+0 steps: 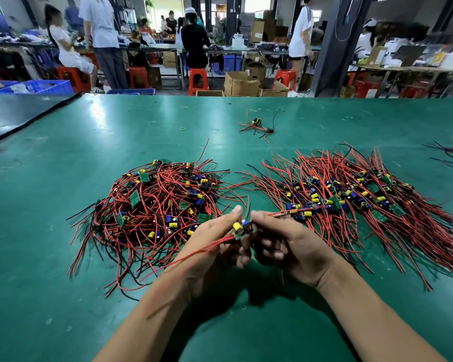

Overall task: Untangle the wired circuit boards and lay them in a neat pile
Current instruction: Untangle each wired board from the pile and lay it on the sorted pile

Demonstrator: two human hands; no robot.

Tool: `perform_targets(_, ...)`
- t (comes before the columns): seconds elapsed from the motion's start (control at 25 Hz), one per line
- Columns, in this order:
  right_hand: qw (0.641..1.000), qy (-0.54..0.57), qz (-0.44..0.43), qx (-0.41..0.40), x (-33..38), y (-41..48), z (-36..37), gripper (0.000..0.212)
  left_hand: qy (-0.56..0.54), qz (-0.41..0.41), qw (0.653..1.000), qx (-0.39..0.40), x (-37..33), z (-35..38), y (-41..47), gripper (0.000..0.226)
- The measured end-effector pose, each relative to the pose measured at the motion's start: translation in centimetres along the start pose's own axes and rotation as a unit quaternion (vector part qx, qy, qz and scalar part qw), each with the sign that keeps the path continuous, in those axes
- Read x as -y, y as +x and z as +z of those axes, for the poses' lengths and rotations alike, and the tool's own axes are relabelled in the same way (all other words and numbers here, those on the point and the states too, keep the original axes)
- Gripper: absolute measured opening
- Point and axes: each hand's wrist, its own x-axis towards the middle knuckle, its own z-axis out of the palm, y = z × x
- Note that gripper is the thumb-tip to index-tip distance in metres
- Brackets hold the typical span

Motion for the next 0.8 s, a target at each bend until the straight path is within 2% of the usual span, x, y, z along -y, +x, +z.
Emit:
perform_targets(0.12,0.999,-0.047,-0.004,-0.019,0.0,0.1,0.0,0.019,0.028,-0.009,0.999,0.028,-0.3,0.0,-0.3,0.042)
perform_targets(0.24,0.995,-0.062,-0.019,-0.076,-0.4,0.7,0.0,0.018,0.006,0.012,1.000,0.007,0.0,-0.1,-0.4,0.027)
perform_targets(0.36,0.990,-0.083,-0.022,-0.109,-0.7,1.0,-0.1,0.015,0.009,0.014,0.999,-0.033,0.5,-0.2,-0.1,0.024)
perform_targets(0.52,0.992,-0.059,-0.017,-0.114,-0.5,0.8,-0.3,0.011,0.029,-0.004,0.999,-0.033,0.5,-0.5,-0.1,0.026)
perform_targets(0.68,0.991,-0.073,-0.010,-0.113,-0.6,1.0,-0.5,0.014,0.058,-0.007,0.998,-0.037,0.6,-0.6,0.1,0.007)
perform_targets(0.8,0.986,-0.092,-0.023,-0.139,-0.9,1.4,-0.6,0.011,0.066,-0.001,0.997,-0.045,0.6,-0.2,0.0,0.017)
